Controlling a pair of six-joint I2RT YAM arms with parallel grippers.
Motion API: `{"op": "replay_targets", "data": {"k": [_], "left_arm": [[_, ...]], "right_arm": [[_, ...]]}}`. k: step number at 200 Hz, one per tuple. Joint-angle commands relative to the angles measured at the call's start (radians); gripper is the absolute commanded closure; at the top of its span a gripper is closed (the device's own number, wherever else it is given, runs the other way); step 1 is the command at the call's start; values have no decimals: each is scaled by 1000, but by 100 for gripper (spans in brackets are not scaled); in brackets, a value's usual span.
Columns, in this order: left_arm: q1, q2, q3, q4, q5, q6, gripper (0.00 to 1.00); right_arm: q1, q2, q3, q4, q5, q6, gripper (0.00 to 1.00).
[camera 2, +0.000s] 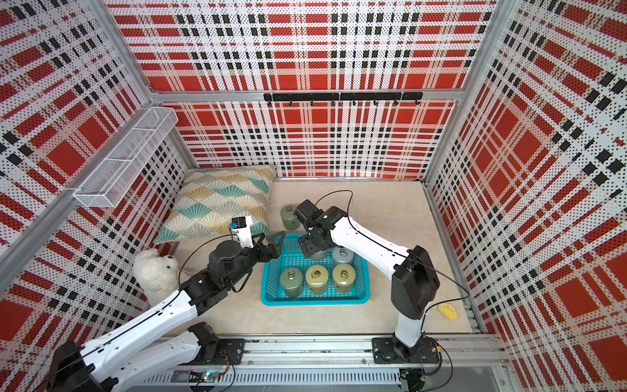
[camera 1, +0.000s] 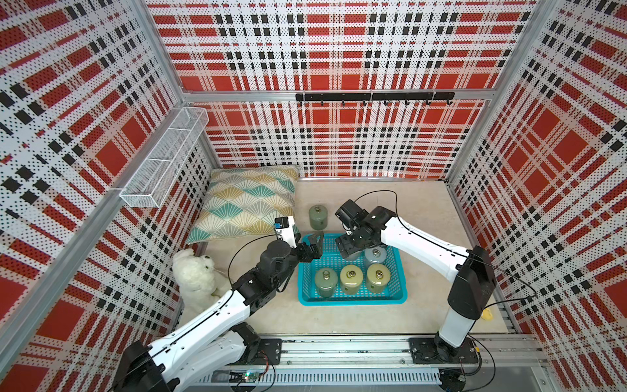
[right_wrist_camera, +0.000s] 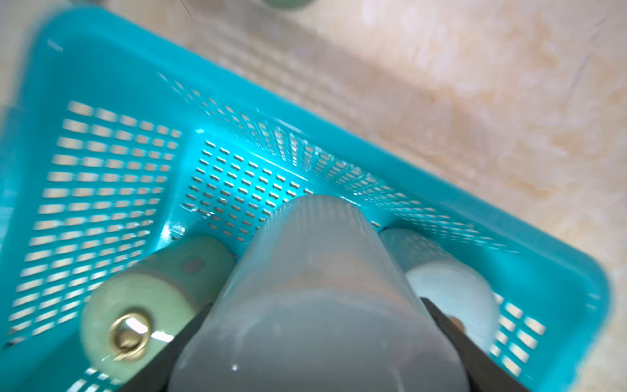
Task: Take the tea canister out of the basket
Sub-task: Pick up the tea canister from the basket, then place the tea canister at the center of the board.
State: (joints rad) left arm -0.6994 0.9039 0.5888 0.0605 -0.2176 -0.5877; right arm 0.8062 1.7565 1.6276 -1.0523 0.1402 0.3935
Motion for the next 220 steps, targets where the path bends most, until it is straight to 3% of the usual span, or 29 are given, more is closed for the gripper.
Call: {"op": "replay_targets", "data": {"k": [1,122,220], "left_arm": [[-5,-9,0,16,1,-3,1],[-18,-65,-7,-9,-32,-3,1],[-28,-44,-1,-15,-43,3,1]], "right_arm": [[-1,-42,89,-35,53,-1,27],[-115,315,528,3,37,-29,26],[-191,527,575,69,-14,-28,25]]}}
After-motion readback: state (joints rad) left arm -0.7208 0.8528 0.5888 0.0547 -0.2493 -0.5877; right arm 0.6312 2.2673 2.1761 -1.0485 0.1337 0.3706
